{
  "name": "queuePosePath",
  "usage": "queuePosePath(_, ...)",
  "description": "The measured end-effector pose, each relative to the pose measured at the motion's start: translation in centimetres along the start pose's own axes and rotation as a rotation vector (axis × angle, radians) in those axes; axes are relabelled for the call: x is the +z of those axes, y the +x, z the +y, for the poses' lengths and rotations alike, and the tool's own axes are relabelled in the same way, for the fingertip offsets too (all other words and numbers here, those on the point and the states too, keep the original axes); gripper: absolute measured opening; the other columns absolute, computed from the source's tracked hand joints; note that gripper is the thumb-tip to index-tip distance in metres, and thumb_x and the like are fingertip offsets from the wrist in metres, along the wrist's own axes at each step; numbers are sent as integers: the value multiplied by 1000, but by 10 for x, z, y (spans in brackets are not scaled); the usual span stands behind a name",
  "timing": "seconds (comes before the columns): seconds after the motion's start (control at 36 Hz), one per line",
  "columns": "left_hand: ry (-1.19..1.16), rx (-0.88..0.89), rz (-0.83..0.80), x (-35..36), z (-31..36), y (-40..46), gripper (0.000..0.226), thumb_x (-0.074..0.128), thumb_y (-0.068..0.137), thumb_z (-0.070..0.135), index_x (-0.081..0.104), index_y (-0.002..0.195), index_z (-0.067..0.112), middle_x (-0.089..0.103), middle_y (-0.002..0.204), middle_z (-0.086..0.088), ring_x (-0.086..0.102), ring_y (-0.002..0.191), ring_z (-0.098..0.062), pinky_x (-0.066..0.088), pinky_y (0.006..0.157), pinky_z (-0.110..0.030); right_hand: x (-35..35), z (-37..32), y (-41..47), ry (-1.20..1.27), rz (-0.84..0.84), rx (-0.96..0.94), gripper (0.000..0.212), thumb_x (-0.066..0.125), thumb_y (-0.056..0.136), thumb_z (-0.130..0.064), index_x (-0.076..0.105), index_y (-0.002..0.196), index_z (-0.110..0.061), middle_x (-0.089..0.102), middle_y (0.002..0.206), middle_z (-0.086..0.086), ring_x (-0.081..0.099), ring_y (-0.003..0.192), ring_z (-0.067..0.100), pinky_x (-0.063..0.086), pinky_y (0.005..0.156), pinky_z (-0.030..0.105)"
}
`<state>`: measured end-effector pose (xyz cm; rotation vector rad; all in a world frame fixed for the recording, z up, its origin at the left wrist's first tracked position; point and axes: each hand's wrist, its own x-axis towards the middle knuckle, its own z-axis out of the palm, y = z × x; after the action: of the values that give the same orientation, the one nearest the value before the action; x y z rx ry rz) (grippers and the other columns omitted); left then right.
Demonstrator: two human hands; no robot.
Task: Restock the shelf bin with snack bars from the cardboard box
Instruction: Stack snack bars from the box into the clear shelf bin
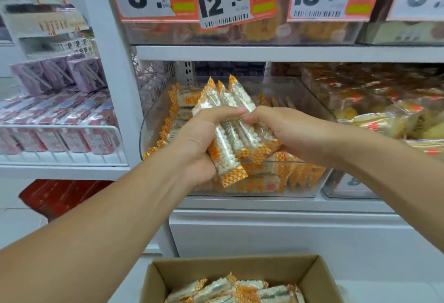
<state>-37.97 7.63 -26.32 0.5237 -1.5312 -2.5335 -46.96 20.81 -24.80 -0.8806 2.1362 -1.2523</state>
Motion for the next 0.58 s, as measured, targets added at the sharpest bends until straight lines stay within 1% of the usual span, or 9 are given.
queuePosePath(0.11, -48, 21, 29, 4, 5, -4, 47, 76, 74, 15, 69, 120, 4, 74, 107, -21, 73, 98, -37, 54, 96, -56, 6, -1, 4, -120, 141, -143, 44, 51, 101, -46, 65, 124, -12, 67, 115, -4, 53, 85, 2, 39, 74, 24)
queuePosePath(0.19, -79, 16, 23, 5, 8, -5, 21, 67, 89, 16, 73, 105, 4, 76, 100, -20, 75, 87, -33, 60, 85, -49, 10, 5, 1, -237, 250, -280, 35, 52, 99, -52, 61, 111, -20, 63, 87, -9, 56, 71, 3, 43, 65, 29)
queuePosePath(0.25, -82, 13, 34, 5, 8, -4, 22, 68, 91, 19, 73, 106, 4, 76, 101, -19, 75, 88, -32, 60, 86, -47, 11, 11, 1, -363, 334, -384, 41, 51, 98, -56, 58, 104, -17, 63, 82, 2, 56, 68, 18, 45, 65, 43)
queuePosePath(0.33, -77, 18, 81, 4, 6, 2, 43, 76, 83, 22, 67, 123, 6, 74, 110, -18, 74, 96, -34, 56, 94, -51, 13, 10, -1, -411, 335, -369, 57, 38, 98, -65, 57, 95, -12, 58, 75, 1, 52, 65, 17, 45, 66, 44)
queuePosePath(0.36, -74, 18, 95, 4, 4, 4, 49, 78, 81, 23, 66, 125, 7, 73, 113, -18, 74, 98, -35, 56, 95, -51, 15, 8, -1, -403, 275, -340, 62, 35, 95, -72, 59, 98, -15, 62, 80, -2, 57, 71, 15, 47, 69, 41)
queuePosePath(0.42, -82, 3, 122, 7, 5, 2, 44, 78, 83, 25, 67, 122, 7, 72, 116, -16, 73, 99, -33, 57, 94, -46, 16, 8, 1, -394, 146, -275, 81, 38, 78, -91, 60, 122, -27, 67, 113, -2, 62, 105, 14, 50, 94, 42)
queuePosePath(0.5, -46, 22, 81, 9, 5, 0, 23, 70, 92, 31, 72, 82, 10, 73, 99, -11, 70, 104, -32, 54, 92, -44, 15, 11, 1, -504, 92, -182, 136, 52, 48, -103, 21, 158, -31, 35, 158, 1, 32, 145, 16, 33, 117, 42)
queuePosePath(0.56, 5, 47, 37, 8, 4, 1, 48, 66, 95, 31, 69, 52, 12, 72, 75, -10, 67, 87, -29, 52, 84, -40, 14, 11, -2, -528, 106, -183, 147, 61, 46, -98, 6, 162, -26, 18, 167, 1, 17, 153, 16, 23, 123, 39)
queuePosePath(0.58, 20, 51, 31, 8, 4, 3, 54, 64, 96, 31, 68, 46, 13, 70, 67, -7, 65, 78, -26, 52, 79, -37, 14, 11, -4, -539, 114, -201, 144, 67, 52, -91, 4, 162, -23, 13, 168, 0, 13, 154, 15, 19, 123, 34)
